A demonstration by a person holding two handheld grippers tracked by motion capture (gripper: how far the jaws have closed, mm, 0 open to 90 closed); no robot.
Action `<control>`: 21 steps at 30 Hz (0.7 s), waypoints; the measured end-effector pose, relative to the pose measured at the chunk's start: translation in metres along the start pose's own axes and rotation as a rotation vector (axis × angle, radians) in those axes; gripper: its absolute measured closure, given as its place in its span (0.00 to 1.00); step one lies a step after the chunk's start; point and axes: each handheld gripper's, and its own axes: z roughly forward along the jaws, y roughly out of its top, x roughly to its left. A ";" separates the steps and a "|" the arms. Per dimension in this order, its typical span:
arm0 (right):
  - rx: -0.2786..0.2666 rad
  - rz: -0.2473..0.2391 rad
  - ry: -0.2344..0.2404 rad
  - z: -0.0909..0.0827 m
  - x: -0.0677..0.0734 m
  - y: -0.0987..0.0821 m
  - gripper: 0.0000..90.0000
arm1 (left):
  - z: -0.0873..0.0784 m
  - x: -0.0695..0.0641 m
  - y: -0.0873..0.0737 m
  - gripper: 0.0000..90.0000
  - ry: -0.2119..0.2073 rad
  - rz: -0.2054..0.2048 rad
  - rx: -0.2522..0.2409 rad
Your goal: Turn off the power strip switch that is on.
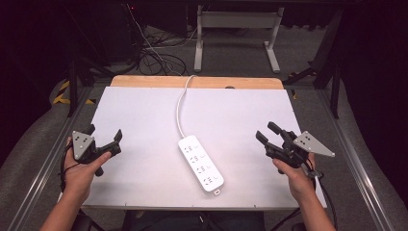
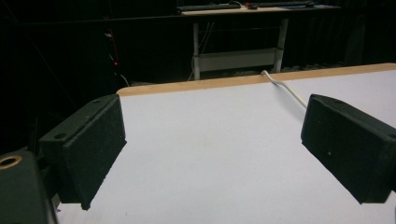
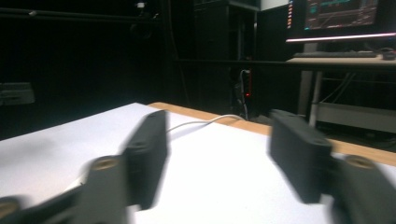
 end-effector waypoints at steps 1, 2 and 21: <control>0.003 -0.001 -0.004 0.001 0.001 -0.001 0.24 | 0.000 0.000 0.000 0.08 0.000 0.000 0.000; 0.007 0.001 0.002 0.002 0.001 -0.001 0.19 | 0.000 0.000 0.000 0.08 -0.001 0.000 0.000; 0.007 0.000 -0.009 0.002 -0.001 -0.004 0.03 | 0.002 0.001 0.000 0.08 0.003 -0.009 0.003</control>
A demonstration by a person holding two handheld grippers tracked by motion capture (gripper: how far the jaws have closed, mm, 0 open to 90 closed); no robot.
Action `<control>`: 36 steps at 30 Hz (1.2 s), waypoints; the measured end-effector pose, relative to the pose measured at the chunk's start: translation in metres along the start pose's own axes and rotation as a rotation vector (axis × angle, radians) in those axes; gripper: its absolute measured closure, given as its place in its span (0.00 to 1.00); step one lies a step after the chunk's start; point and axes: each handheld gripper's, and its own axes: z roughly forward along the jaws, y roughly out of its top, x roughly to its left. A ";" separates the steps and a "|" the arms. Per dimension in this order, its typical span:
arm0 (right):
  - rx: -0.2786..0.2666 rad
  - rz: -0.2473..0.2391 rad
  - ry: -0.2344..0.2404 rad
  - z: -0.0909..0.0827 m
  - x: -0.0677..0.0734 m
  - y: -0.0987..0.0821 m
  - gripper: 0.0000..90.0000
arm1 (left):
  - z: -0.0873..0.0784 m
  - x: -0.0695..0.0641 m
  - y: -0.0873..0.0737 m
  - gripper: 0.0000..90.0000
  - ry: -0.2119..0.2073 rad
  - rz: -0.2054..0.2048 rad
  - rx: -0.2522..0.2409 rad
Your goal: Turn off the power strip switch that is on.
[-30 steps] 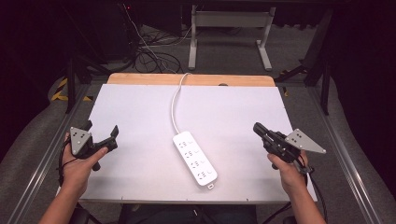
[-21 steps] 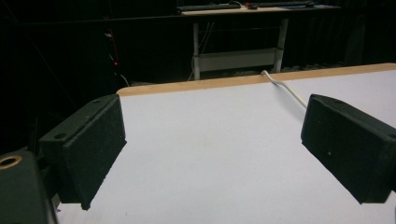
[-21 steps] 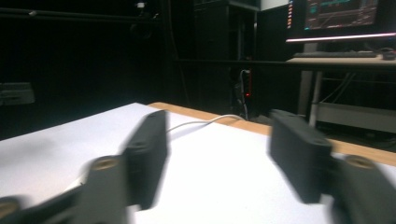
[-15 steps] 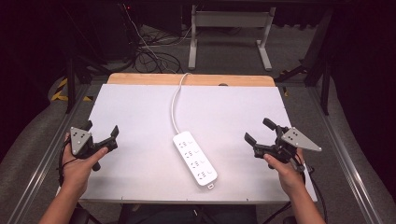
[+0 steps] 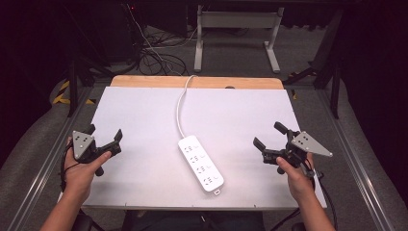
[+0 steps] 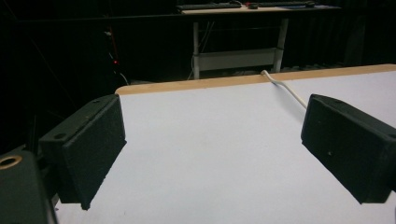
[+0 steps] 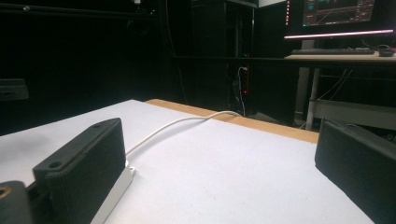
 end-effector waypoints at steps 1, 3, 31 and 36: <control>0.003 0.001 -0.003 0.000 -0.001 0.000 0.03 | 0.000 0.000 0.000 0.08 0.001 0.000 0.001; 0.006 0.009 -0.003 0.000 -0.001 -0.001 0.03 | 0.000 0.000 0.000 0.08 -0.001 0.001 0.000; 0.010 -0.010 0.027 0.015 0.004 0.003 0.02 | -0.018 0.005 -0.002 0.07 0.003 -0.001 -0.023; 0.009 -0.009 0.030 0.015 0.004 0.003 0.02 | -0.018 0.005 -0.002 0.07 0.002 -0.001 -0.024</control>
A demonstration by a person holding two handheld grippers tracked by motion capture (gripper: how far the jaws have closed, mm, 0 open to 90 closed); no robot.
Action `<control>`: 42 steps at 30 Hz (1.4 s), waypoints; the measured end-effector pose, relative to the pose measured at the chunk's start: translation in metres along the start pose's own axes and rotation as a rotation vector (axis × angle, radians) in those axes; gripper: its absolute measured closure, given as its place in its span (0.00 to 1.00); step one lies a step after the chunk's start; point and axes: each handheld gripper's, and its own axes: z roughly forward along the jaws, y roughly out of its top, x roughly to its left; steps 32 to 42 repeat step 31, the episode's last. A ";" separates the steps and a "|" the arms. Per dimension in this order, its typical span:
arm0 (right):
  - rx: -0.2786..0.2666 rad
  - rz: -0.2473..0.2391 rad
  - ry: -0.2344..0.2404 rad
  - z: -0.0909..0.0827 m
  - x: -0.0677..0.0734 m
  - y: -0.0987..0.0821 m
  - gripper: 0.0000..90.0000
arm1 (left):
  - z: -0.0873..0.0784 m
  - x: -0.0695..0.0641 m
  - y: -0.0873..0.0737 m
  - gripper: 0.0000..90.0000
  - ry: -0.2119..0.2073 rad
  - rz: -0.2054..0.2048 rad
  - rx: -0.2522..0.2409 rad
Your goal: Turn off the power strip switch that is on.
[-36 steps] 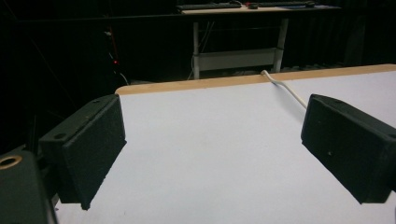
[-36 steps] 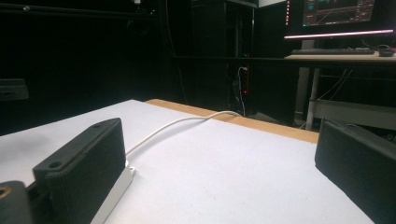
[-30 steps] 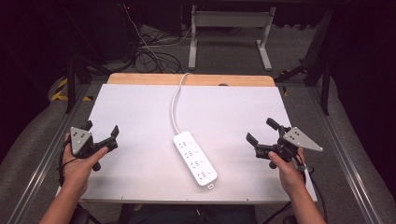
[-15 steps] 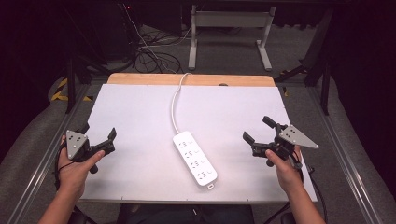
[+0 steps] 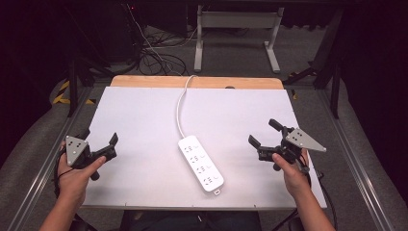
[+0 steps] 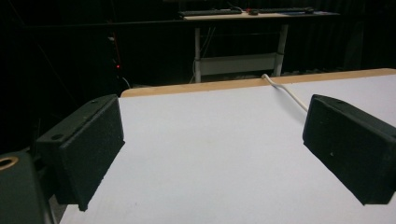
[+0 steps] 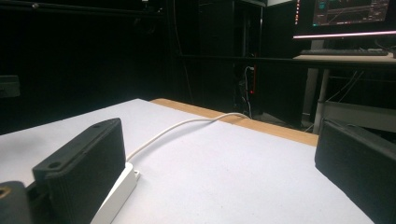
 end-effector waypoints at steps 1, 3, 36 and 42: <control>0.000 -0.004 0.001 0.000 0.000 0.000 0.02 | 0.000 0.000 0.000 0.07 0.002 -0.003 0.000; 0.003 -0.006 0.001 0.001 0.000 0.000 0.02 | 0.000 0.000 0.000 0.07 0.001 -0.003 0.001; 0.002 0.009 -0.010 -0.006 -0.001 -0.001 0.03 | 0.009 -0.004 0.001 0.07 -0.020 0.005 0.000; 0.002 0.009 -0.010 -0.006 -0.001 -0.001 0.03 | 0.009 -0.004 0.001 0.07 -0.020 0.005 0.000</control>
